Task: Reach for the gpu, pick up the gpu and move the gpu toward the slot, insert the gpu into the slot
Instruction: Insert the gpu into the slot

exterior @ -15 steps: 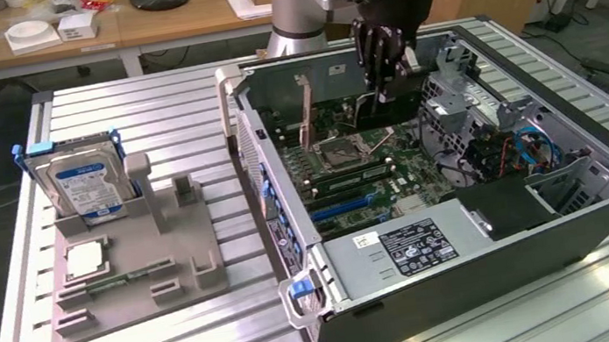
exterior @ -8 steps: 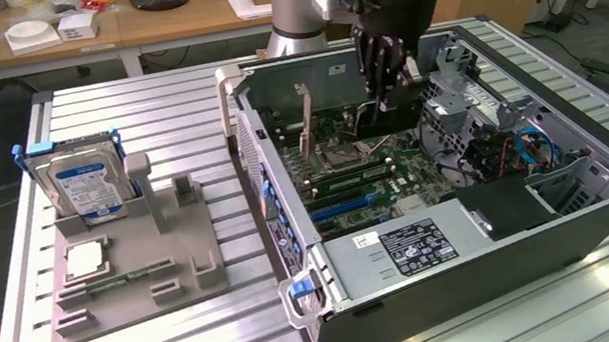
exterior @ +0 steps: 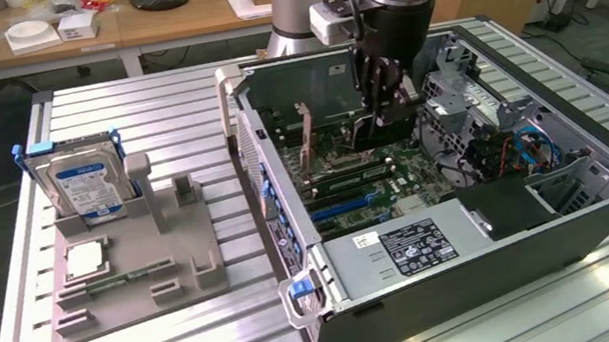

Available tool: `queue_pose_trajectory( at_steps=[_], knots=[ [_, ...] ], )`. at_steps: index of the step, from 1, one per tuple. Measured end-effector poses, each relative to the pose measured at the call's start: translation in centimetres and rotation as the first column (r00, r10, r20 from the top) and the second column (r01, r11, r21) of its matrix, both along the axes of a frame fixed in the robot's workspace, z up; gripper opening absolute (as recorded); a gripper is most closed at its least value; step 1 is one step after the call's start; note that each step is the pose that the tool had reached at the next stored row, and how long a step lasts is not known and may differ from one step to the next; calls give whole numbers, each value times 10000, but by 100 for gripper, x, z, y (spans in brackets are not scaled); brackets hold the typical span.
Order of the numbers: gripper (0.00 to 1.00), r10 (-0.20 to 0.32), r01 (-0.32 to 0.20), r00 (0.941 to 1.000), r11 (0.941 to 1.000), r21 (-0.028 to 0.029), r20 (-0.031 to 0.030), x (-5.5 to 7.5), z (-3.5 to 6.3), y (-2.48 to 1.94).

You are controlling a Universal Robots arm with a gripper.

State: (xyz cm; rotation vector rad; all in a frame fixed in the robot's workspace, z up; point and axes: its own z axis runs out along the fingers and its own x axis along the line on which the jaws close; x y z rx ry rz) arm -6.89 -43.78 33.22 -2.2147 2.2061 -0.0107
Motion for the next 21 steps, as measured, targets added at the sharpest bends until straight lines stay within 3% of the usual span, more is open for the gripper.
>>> queue_pose_trajectory(
  at_steps=[13,21],
  knots=[
    [26,-24,24,10000,10000,2,11,0,-74,0],
    [26,-392,392,9992,9992,-2,13,-14,-100,-1]
  ],
)
